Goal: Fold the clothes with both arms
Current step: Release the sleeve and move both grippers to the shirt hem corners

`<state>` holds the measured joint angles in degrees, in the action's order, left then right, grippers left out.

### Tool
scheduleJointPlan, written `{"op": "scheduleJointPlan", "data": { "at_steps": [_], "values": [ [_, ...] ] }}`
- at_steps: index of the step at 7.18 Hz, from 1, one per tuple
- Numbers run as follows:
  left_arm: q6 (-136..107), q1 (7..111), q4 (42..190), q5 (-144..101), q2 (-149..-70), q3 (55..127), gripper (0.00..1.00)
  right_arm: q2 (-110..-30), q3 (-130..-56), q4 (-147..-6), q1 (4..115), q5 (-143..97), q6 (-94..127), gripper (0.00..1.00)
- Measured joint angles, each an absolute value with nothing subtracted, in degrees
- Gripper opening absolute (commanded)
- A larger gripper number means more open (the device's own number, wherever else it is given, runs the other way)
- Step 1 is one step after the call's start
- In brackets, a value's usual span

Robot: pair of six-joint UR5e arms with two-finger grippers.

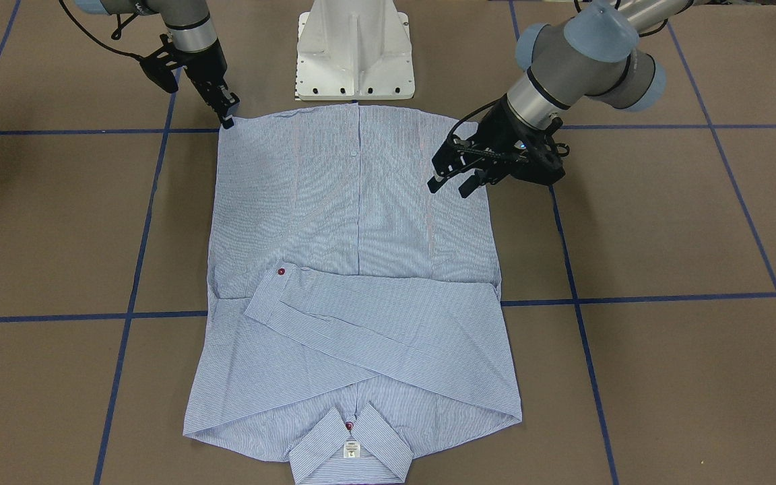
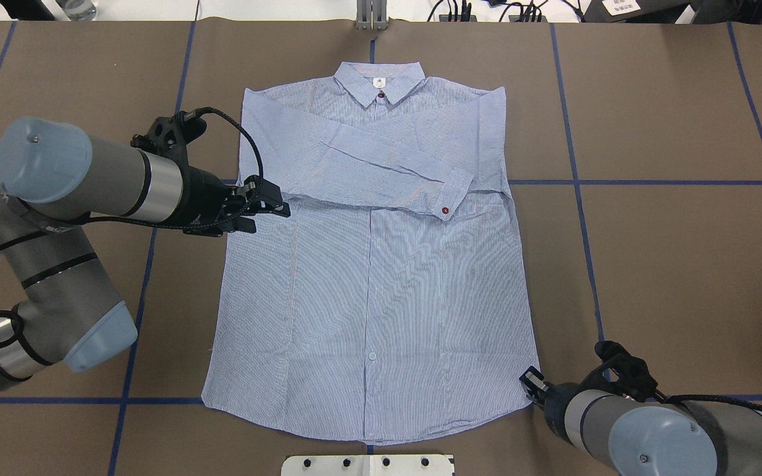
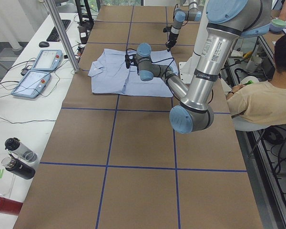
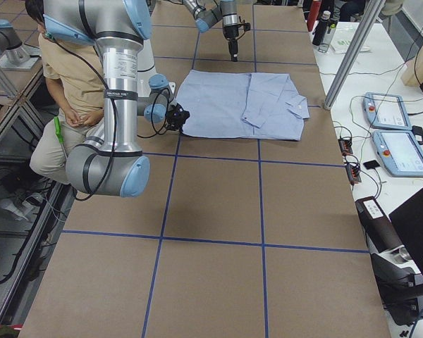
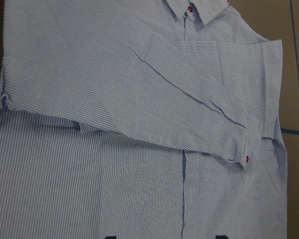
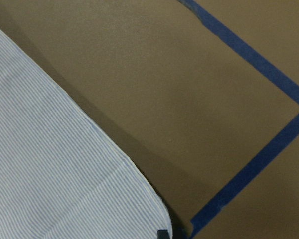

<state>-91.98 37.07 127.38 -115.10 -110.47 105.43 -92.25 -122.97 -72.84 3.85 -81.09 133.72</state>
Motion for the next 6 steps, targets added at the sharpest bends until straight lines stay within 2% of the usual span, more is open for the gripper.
{"op": "scheduleJointPlan", "data": {
  "at_steps": [3, 5, 6],
  "values": [
    [-101.04, 25.91, 114.14, -105.76, -104.12, 117.68, 0.72, -92.20, -123.45, -73.19, 3.87, -81.18, 133.66, 0.00],
    [-103.54, 19.15, 111.42, -99.04, -99.50, 119.39, 0.67, -92.16, -123.48, -73.21, 3.92, -81.21, 133.62, 0.00],
    [-103.86, 17.40, 111.04, -96.88, -96.87, 119.41, 0.61, -92.17, -123.48, -73.21, 3.94, -81.21, 133.65, 0.00]
  ]
}}
